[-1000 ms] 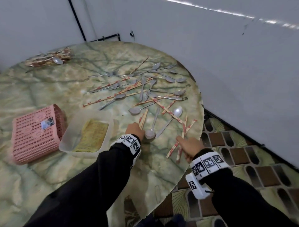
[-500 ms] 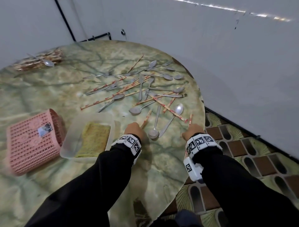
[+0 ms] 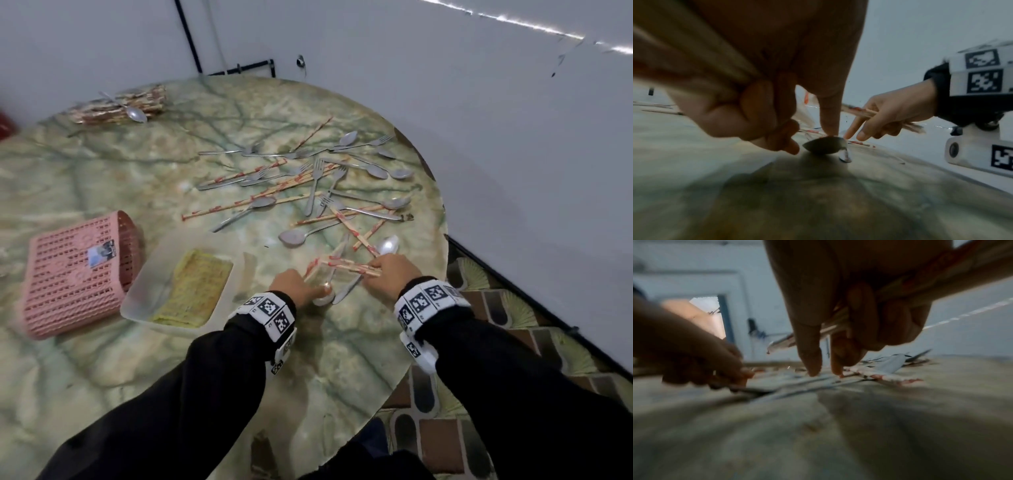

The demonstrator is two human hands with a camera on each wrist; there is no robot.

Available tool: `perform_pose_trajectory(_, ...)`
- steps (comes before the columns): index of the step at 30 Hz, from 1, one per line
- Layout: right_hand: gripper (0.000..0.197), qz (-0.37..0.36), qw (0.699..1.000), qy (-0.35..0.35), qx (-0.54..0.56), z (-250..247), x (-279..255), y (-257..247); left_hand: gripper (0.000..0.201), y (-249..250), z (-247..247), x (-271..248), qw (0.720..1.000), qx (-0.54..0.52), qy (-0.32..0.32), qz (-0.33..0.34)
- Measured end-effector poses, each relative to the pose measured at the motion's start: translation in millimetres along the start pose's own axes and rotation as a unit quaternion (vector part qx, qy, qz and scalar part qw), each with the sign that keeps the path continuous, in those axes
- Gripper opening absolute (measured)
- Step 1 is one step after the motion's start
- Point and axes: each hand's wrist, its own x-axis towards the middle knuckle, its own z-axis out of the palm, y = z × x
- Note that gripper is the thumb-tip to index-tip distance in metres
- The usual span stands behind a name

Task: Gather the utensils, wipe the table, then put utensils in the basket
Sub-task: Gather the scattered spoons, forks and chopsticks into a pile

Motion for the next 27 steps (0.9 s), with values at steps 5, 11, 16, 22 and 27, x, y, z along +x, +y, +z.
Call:
perform_pose_trajectory(5, 0.023, -0.058, 0.995, -0.045, -0.070, 3, 2, -3, 0.037, 0, 0, 1, 0.999, -0.028, 0.003, -0.040)
perform_pose_trajectory(11, 0.019, -0.110, 0.982, -0.049, -0.144, 9, -8, 1, 0.034, -9, -8, 2, 0.992, -0.086, 0.077, -0.053)
perform_pose_trajectory(16, 0.017, -0.133, 0.970, -0.063, -0.192, 8, -20, 5, 0.029, -15, -12, -4, 0.979, -0.129, 0.150, -0.042)
perform_pose_trajectory(22, 0.019, -0.105, 0.969, -0.056, -0.219, 10, -27, 3, 0.026, -28, -24, -11, 0.970, -0.115, 0.216, -0.008)
perform_pose_trajectory(27, 0.034, 0.012, 0.984, -0.005, -0.178, 24, -33, -12, 0.023, -37, -31, -12, 0.951, -0.170, 0.258, 0.023)
